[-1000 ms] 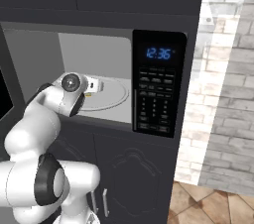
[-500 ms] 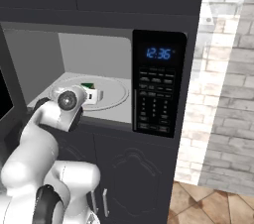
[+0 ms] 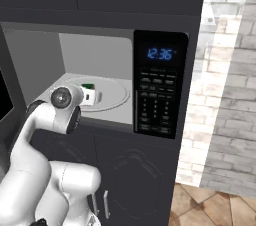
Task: Place the sponge inside the microwave to prepare for sanitizing.
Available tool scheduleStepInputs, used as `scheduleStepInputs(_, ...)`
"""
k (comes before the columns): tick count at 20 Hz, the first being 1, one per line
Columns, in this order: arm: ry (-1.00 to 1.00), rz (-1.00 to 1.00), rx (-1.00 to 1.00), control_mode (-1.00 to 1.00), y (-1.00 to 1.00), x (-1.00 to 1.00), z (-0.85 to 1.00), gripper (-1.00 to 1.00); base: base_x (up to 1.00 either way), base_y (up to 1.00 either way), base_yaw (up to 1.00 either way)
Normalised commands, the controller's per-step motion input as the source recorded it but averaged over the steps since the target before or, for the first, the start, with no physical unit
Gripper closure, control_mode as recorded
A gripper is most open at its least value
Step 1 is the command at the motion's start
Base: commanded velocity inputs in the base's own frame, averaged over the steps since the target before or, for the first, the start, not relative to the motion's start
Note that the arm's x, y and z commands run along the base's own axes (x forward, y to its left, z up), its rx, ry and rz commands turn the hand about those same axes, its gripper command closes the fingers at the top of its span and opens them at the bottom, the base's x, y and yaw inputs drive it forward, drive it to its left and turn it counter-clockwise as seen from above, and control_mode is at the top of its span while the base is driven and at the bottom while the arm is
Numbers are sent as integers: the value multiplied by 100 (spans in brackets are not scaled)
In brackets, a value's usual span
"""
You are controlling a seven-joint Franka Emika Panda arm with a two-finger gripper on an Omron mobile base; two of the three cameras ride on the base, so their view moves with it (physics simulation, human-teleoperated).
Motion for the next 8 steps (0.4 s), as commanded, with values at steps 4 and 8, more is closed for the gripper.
scheduleStepInputs(4, 14, 0, 0, -100, -8, -41, 33, -100, 0, 0, 0)
scheduleStepInputs(8, 5, -2, 0, -100, -8, -54, 15, -100, 0, 0, 0)
